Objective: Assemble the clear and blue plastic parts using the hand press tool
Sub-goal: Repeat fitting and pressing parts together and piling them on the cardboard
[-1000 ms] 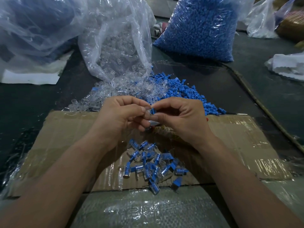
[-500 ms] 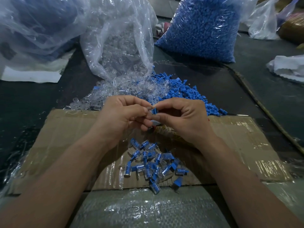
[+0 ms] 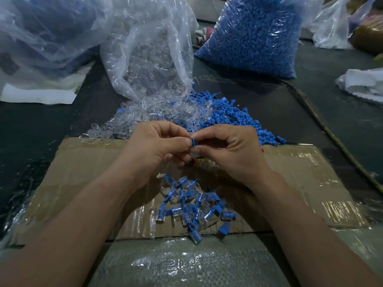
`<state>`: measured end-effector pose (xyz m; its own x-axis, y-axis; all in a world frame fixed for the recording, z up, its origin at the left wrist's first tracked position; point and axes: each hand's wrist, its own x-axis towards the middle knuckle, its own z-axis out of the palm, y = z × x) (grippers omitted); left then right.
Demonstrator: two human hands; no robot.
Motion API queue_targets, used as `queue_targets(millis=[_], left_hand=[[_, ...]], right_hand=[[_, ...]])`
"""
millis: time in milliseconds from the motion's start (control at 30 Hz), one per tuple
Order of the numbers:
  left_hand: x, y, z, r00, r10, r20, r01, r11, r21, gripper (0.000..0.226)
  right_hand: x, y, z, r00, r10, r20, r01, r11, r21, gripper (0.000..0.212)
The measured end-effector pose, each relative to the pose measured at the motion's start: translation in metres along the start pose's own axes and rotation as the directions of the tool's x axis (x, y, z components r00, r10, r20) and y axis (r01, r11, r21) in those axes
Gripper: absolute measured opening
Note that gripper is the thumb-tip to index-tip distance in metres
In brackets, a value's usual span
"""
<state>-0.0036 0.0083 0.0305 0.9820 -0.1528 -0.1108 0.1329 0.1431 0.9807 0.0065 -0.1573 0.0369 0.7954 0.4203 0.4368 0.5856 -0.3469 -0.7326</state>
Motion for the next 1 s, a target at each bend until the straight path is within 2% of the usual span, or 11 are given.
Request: queue_targets(millis=[200, 367, 500, 567, 633, 700, 733, 833, 1000], left_hand=[[-0.001, -0.002, 0.000, 1.000, 0.009, -0.013, -0.010, 1.000, -0.029, 0.011], [0.003, -0.002, -0.004, 0.998, 0.016, -0.066, -0.022, 0.996, -0.086, 0.011], [0.005, -0.004, -0.006, 0.996, 0.036, -0.080, -0.043, 0.995, -0.087, 0.012], [0.005, -0.004, -0.006, 0.995, 0.046, -0.093, -0.053, 0.996, -0.073, 0.010], [0.004, -0.004, -0.006, 0.993, 0.055, -0.101, -0.061, 0.996, -0.059, 0.006], [0.004, -0.003, -0.006, 0.992, 0.062, -0.110, -0.069, 0.996, -0.053, 0.009], [0.004, -0.003, -0.006, 0.991, 0.067, -0.114, -0.073, 0.996, -0.051, 0.010], [0.003, -0.002, -0.005, 0.990, 0.075, -0.118, -0.081, 0.995, -0.050, 0.010], [0.003, -0.002, -0.005, 0.990, 0.062, -0.129, -0.072, 0.995, -0.071, 0.009]], right_hand=[[0.000, 0.000, -0.001, 0.999, 0.042, 0.003, -0.042, 0.996, -0.075, 0.026], [0.001, 0.008, -0.022, 0.962, 0.269, 0.054, -0.248, 0.936, -0.249, 0.022], [0.002, 0.016, -0.040, 0.892, 0.435, 0.120, -0.369, 0.858, -0.358, 0.025], [0.001, 0.018, -0.047, 0.842, 0.506, 0.187, -0.415, 0.829, -0.373, 0.034], [0.000, 0.016, -0.049, 0.766, 0.574, 0.290, -0.451, 0.801, -0.393, 0.054], [-0.002, 0.017, -0.048, 0.691, 0.608, 0.390, -0.407, 0.774, -0.486, 0.074], [-0.002, 0.018, -0.047, 0.678, 0.609, 0.411, -0.362, 0.764, -0.535, 0.080], [-0.001, 0.018, -0.044, 0.695, 0.603, 0.392, -0.317, 0.746, -0.585, 0.085], [0.001, 0.015, -0.039, 0.750, 0.573, 0.330, -0.282, 0.729, -0.624, 0.068]])
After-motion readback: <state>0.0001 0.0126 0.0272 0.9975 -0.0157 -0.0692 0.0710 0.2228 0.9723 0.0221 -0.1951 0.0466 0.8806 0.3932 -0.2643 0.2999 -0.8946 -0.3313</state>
